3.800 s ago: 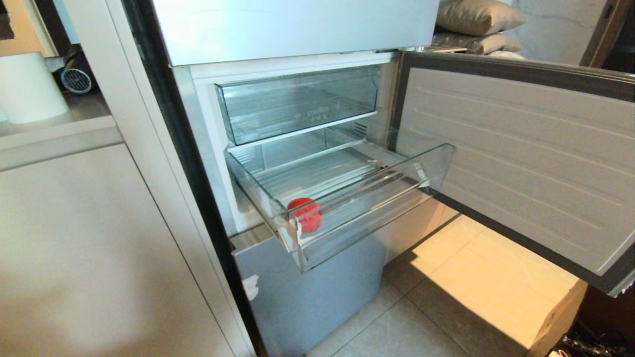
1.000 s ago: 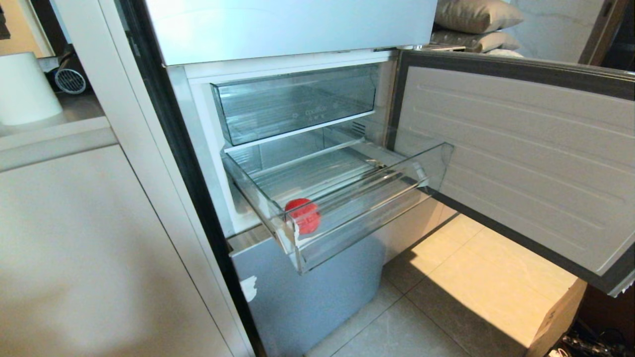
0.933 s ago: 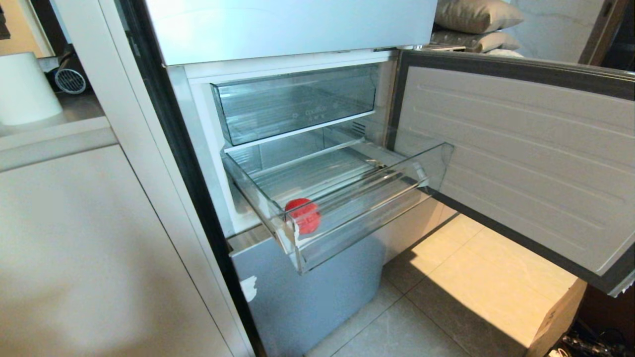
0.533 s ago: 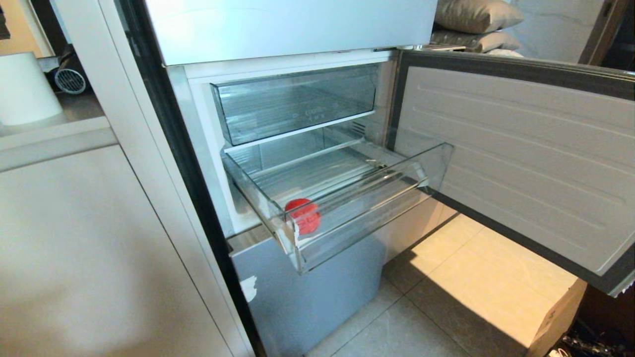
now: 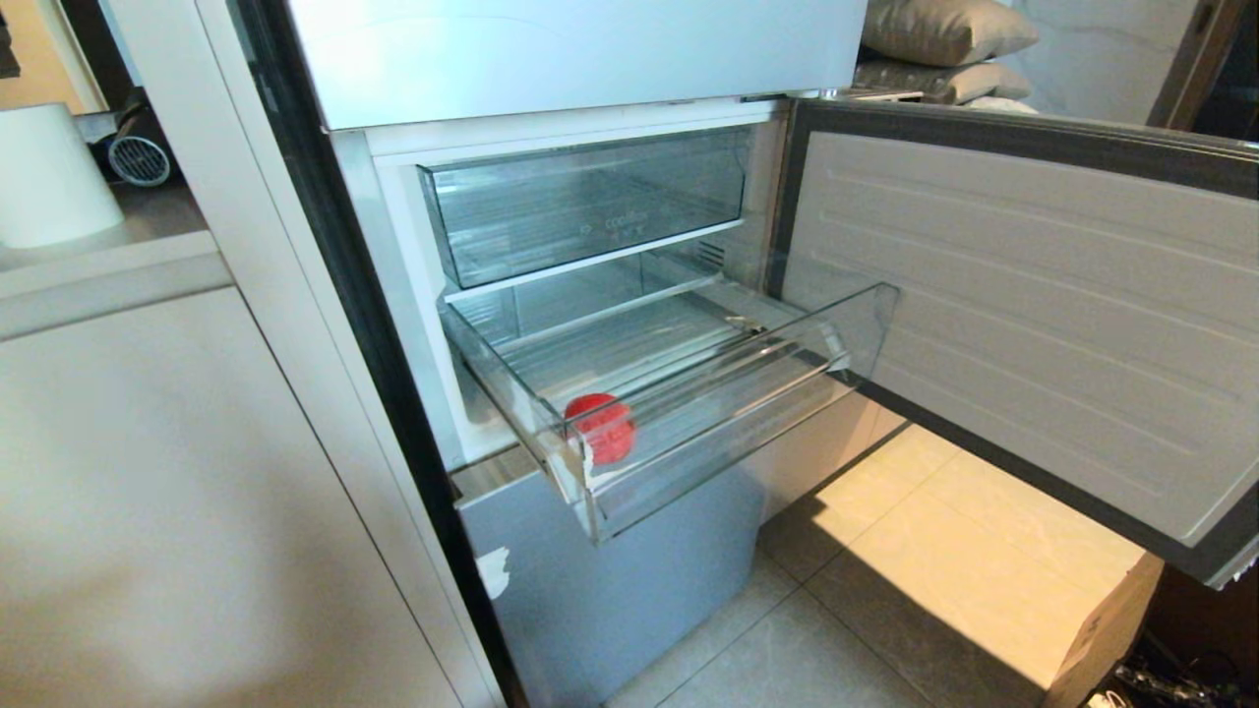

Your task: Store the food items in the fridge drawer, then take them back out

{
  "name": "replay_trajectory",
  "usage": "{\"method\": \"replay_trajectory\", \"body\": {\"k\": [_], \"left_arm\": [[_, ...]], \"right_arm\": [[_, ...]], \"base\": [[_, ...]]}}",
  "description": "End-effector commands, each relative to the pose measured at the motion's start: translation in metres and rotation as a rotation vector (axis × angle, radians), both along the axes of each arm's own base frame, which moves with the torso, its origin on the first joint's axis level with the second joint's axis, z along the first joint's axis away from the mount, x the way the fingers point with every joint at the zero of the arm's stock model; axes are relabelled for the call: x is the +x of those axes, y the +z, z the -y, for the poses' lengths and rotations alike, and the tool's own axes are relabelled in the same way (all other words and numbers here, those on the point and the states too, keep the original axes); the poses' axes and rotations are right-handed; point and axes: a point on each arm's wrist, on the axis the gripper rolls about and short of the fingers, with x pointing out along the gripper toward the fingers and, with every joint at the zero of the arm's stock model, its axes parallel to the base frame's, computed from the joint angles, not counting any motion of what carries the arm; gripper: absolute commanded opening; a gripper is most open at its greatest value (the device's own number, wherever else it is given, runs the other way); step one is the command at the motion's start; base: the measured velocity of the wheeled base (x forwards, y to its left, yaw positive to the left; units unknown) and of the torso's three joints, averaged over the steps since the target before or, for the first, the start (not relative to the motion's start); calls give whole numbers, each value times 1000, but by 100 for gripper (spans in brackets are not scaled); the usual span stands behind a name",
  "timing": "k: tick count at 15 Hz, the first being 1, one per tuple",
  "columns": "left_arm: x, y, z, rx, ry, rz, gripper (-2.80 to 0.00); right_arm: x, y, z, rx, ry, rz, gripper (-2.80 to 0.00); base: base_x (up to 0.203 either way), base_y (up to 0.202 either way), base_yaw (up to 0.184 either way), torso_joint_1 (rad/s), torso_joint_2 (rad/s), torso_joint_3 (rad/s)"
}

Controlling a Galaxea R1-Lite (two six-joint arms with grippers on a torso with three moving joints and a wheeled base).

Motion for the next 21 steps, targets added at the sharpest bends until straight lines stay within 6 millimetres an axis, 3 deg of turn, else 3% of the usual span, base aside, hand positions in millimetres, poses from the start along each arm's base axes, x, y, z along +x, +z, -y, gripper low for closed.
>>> {"method": "replay_trajectory", "body": {"k": [1, 2, 3, 6, 10, 12, 14, 16, 18, 20, 21], "left_arm": [[0, 0, 0, 0, 0, -1, -280], [0, 0, 0, 0, 0, -1, -280], [0, 0, 0, 0, 0, -1, -280], [0, 0, 0, 0, 0, -1, -280], [0, 0, 0, 0, 0, -1, -280], [0, 0, 0, 0, 0, -1, -280], [0, 0, 0, 0, 0, -1, -280], [0, 0, 0, 0, 0, -1, -280], [0, 0, 0, 0, 0, 0, -280], [0, 0, 0, 0, 0, -1, -280], [0, 0, 0, 0, 0, -1, -280]], "right_arm": [[-7, 30, -14, -64, -6, 20, 0], [-13, 41, -23, -83, -12, 25, 0], [-18, 53, -32, -98, -17, 29, -280], [-36, 97, -80, -162, -35, 46, -280], [-60, 152, -180, -340, -32, 97, -280], [-56, 166, -238, -422, 65, 157, -280], [-41, 171, -292, -469, 276, 241, -280], [-41, 170, -344, -497, 509, 329, -280], [-63, 153, -386, -497, 771, 364, -280], [-98, 106, -407, -475, 993, 306, -280], [-104, 74, -409, -437, 1063, 230, -280]], "base": [[0, 0, 0, 0, 0, 0], [0, 0, 0, 0, 0, 0], [0, 0, 0, 0, 0, 0], [0, 0, 0, 0, 0, 0], [0, 0, 0, 0, 0, 0], [0, 0, 0, 0, 0, 0], [0, 0, 0, 0, 0, 0], [0, 0, 0, 0, 0, 0], [0, 0, 0, 0, 0, 0], [0, 0, 0, 0, 0, 0], [0, 0, 0, 0, 0, 0]]}}
